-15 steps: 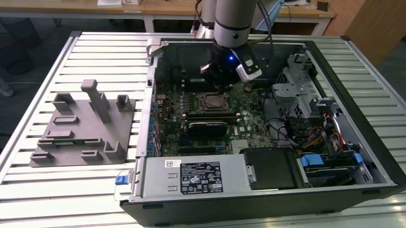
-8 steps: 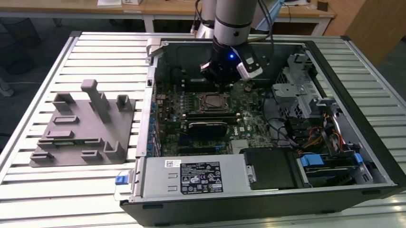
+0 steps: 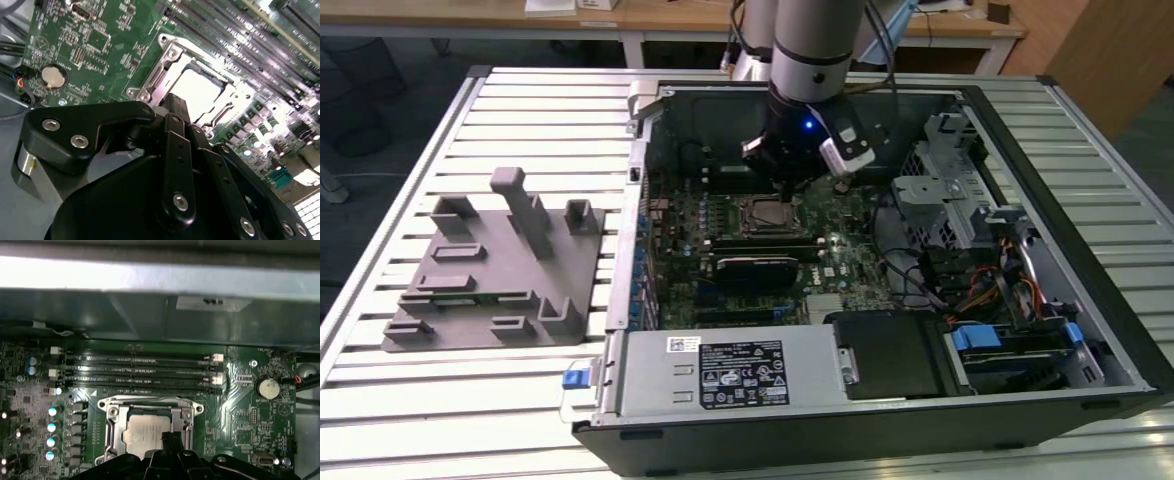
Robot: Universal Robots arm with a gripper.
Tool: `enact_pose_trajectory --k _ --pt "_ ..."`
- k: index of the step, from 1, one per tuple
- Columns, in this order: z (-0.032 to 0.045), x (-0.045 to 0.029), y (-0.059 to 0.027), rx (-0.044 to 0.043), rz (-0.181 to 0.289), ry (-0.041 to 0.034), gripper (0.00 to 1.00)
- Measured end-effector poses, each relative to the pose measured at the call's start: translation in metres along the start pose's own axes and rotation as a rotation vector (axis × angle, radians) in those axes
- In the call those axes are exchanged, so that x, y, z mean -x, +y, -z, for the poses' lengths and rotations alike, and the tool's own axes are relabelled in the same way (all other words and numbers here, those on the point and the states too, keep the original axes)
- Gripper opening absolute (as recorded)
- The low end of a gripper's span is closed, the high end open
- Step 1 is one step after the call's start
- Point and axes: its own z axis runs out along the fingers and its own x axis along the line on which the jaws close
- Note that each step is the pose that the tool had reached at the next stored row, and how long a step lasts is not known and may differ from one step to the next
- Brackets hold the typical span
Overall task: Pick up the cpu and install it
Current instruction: 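Install the second cpu locking lever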
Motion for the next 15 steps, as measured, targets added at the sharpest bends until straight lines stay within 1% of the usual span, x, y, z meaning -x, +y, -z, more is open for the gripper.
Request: enact_pose_trajectory --k 3,5,8,10,12,15 --pt "0.0003 -0.0001 -0.0044 -0.0007 0.000 0.0001 0.11" --pt "0.0005 -0.0002 -0.0053 -0.0015 0.000 0.0001 0.11" --pt "0.0048 -0.0001 -0.0051 -0.0034 0.000 0.0010 0.11" --pt "0.0086 -0.0001 -0.0050 -0.0064 0.000 0.0027 0.11" --pt "0.0093 -0.0001 -0.0052 -0.0064 0.000 0.0031 0.11" --pt "0.0095 -0.0002 -0.0080 -0.0065 0.000 0.0033 0.11"
